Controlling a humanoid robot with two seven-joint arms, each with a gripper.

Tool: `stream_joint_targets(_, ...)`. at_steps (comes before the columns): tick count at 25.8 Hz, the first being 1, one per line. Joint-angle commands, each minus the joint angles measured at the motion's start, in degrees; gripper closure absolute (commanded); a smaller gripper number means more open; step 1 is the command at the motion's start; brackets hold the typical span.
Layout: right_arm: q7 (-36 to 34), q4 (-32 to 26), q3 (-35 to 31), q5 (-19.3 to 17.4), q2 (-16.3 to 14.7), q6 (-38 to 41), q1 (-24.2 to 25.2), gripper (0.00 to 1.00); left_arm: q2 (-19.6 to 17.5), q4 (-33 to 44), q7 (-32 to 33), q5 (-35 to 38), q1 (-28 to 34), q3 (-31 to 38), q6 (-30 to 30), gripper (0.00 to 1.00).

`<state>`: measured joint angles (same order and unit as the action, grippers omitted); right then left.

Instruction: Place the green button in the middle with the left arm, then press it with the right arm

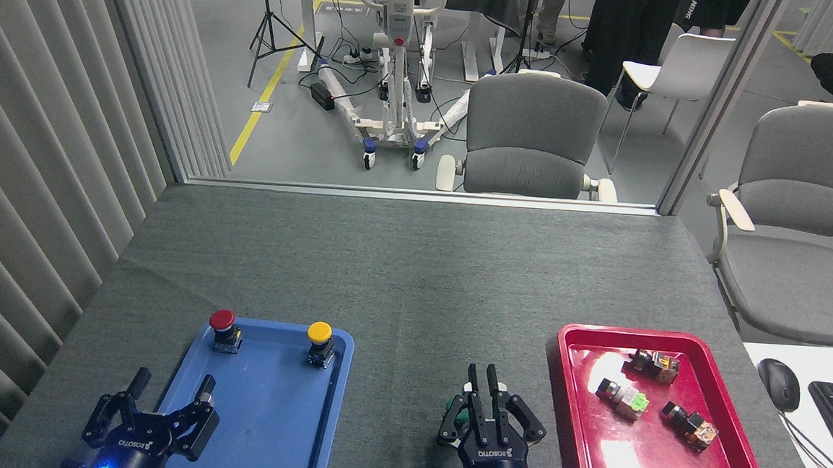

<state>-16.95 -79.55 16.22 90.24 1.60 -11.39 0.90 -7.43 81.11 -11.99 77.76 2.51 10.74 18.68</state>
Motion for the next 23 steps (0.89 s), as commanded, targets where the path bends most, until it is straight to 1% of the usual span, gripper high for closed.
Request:
stream_joint_targets(1, -0.1, -2.7, -2.2, -0.2, -0.4, -0.4, 1.6, 0.0, 0.1, -0.1, 0.1, -0.6, -0.1, 0.0, 0.0, 0.01)
stream_joint_targets(6, 0.3, -6.1, -7.0, -0.2, -1.0, -0.5, 5.3, 0.0, -0.1, -0.6, 0.1, -0.7, -0.2, 0.1, 0.0, 0.01)
stream_joint_targets(9, 0.8, -8.4, -8.7, -0.7, -2.7, -0.5, 7.5, 0.0, 0.0, -0.9, 0.0, -0.8, -0.4, 0.4, -0.3, 0.01)
stream_joint_targets(10, 1.3, -9.1, -8.8, -0.9, -2.7, -0.4, 7.9, 0.0, 0.1, -0.9, 0.1, -0.8, -0.5, 0.9, -0.3, 0.01)
stream_joint_targets(13, 2.6, -9.4, -8.9, -0.9, -2.7, -0.3, 8.7, 0.0, 0.4, -1.0, 0.1, -0.8, -0.5, 1.1, -0.4, 0.01)
stream_joint_targets(18, 2.5, -9.1, -8.7, -0.9, -2.8, -0.2, 9.3, 0.0, 0.5, -1.2, 0.0, -0.8, -0.6, 1.1, -0.6, 0.01)
stream_joint_targets(23, 2.6, -8.9, -8.6, -1.2, -2.8, 1.8, 9.4, 0.0, 0.5, -2.4, 0.0, -0.8, -0.8, 1.2, -0.7, 0.01)
